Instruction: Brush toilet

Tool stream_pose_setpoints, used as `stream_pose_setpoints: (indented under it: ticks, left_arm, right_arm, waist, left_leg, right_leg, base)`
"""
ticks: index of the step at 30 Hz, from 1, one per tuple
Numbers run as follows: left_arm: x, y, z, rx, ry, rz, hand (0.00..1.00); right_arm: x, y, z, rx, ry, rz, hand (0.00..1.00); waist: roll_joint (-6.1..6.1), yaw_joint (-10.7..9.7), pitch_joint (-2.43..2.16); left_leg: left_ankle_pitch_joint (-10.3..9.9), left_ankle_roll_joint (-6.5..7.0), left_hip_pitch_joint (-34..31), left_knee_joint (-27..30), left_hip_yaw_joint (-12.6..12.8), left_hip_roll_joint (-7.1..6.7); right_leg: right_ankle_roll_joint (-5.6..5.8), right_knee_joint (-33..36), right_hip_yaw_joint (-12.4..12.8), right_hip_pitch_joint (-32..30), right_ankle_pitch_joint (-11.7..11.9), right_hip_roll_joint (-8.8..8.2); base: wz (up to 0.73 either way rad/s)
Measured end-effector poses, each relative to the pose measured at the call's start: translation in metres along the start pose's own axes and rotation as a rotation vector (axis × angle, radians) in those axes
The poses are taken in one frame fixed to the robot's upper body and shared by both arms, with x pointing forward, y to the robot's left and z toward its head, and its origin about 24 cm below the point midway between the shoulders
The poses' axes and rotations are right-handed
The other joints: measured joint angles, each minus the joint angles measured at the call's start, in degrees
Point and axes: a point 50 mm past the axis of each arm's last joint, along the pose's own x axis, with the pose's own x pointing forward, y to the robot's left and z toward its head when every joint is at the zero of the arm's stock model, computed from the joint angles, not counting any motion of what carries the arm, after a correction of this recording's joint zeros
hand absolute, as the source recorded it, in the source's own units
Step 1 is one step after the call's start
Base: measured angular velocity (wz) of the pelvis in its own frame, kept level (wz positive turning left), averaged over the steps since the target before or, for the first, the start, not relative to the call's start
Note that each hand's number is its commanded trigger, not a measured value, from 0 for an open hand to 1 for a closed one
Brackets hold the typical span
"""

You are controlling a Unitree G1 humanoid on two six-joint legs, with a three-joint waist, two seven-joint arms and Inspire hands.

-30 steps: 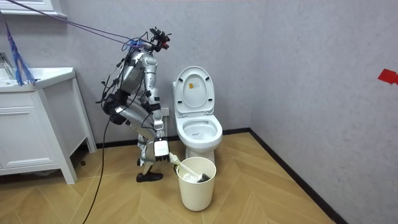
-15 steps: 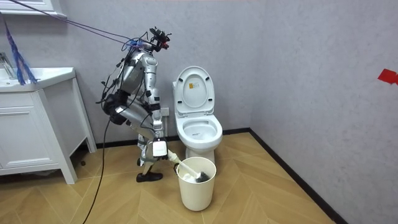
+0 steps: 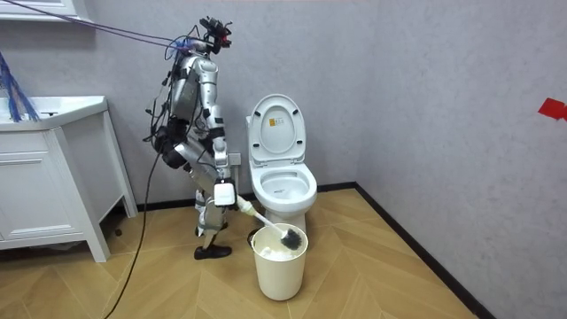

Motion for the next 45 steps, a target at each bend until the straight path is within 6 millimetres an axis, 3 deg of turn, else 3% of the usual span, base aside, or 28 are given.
stream_pose_setpoints:
  ticks: [6, 10, 15, 19, 23, 25, 28, 35, 40, 45]
  left_arm:
    - [-0.002, 0.0, -0.01, -0.048, 0.023, -0.016, 0.0]
    - [-0.01, -0.007, -0.034, -0.062, 0.096, -0.054, 0.0]
    - [-0.023, -0.011, -0.06, -0.087, 0.166, -0.052, 0.0]
    - [-0.034, -0.007, -0.083, -0.098, 0.224, -0.023, 0.0]
    - [-0.041, -0.002, -0.089, -0.096, 0.213, 0.027, 0.0]
    - [-0.047, -0.003, -0.088, -0.1, 0.191, 0.036, 0.0]
    - [-0.056, 0.0, -0.089, -0.064, 0.16, 0.062, 0.0]
    - [-0.064, 0.012, -0.062, -0.004, -0.004, 0.162, 0.0]
    - [-0.068, 0.032, -0.01, -0.029, -0.261, 0.274, 0.0]
    - [-0.077, 0.044, 0.021, -0.011, -0.446, 0.369, 0.0]
  right_arm:
    - [0.001, 0.0, -0.028, 0.151, 0.072, 0.026, 1.0]
    - [0.0, 0.001, -0.055, 0.256, 0.134, 0.059, 1.0]
    - [-0.003, -0.014, -0.087, 0.34, 0.192, 0.033, 1.0]
    - [-0.007, -0.027, -0.112, 0.41, 0.241, 0.008, 1.0]
    - [-0.013, -0.035, -0.134, 0.414, 0.27, -0.013, 1.0]
    - [-0.016, -0.035, -0.146, 0.411, 0.289, -0.012, 1.0]
    - [-0.019, -0.036, -0.155, 0.393, 0.304, -0.007, 1.0]
    - [-0.018, -0.036, -0.153, 0.282, 0.286, 0.007, 1.0]
    - [-0.015, -0.025, -0.145, 0.174, 0.239, 0.048, 1.0]
    - [-0.013, -0.02, -0.135, 0.061, 0.177, 0.071, 1.0]
  waist:
    - [-0.2, -0.33, -0.39]
    - [-0.31, -1.77, -0.61]
    - [-1.25, -2.88, -1.52]
    - [-1.42, -3.35, -1.7]
    - [-1.57, -3.31, -1.89]
    - [-1.74, -3.36, -2.32]
    - [-1.9, -3.33, -2.26]
    - [-2.26, -2.92, -2.11]
    - [-2.41, -1.64, -1.83]
    - [-2.38, -1.75, -1.81]
  left_leg:
    - [0.26, 0.02, 10.86, -6.08, -0.13, -0.14]
    - [0.51, -0.22, 19.6, -11.37, -0.61, -0.41]
    - [0.86, -0.38, 28.07, -17.22, -1.3, -0.91]
    - [0.99, -0.63, 35.06, -21.28, -1.76, -0.95]
    - [0.95, -0.71, 39.73, -24.14, -1.88, -1.09]
    - [0.86, -0.85, 41.79, -25.24, -2.15, -1.13]
    - [0.79, -0.99, 45.01, -26.64, -2.37, -1.24]
    - [0.54, -1.37, 48.5, -27.71, -3.24, -1.2]
    - [0.73, -1.65, 49.38, -27.75, -3.56, -1.05]
    - [0.76, -1.73, 50.22, -27.75, -4.09, -1.1]
  right_leg:
    - [0.87, -6.93, -0.54, 11.17, 0.9, 0.68]
    - [1.56, -13.21, -1.61, 20.61, 1.64, 1.31]
    - [2.34, -19.76, -2.5, 29.67, 2.31, 1.89]
    - [2.82, -25.77, -3.49, 37.81, 3.48, 2.84]
    - [3.15, -29.01, -4.63, 42.64, 4.01, 3.17]
    - [3.17, -30.13, -5.92, 44.7, 4.03, 3.17]
    - [3.24, -31.67, -6.33, 48.06, 4.06, 3.31]
    - [3.35, -33.19, -7.27, 52.18, 4.13, 3.66]
    - [3.22, -33.2, -7.33, 53.17, 4.2, 3.88]
    - [3.14, -34.04, -7.59, 54.26, 4.25, 4.08]
  base:
    - [0.0]
    - [0.05]
    - [0.08]
    - [0.08]
    - [0.04]
    - [0.0]
    - [0.01]
    - [0.05]
    - [0.0]
    - [0.05]
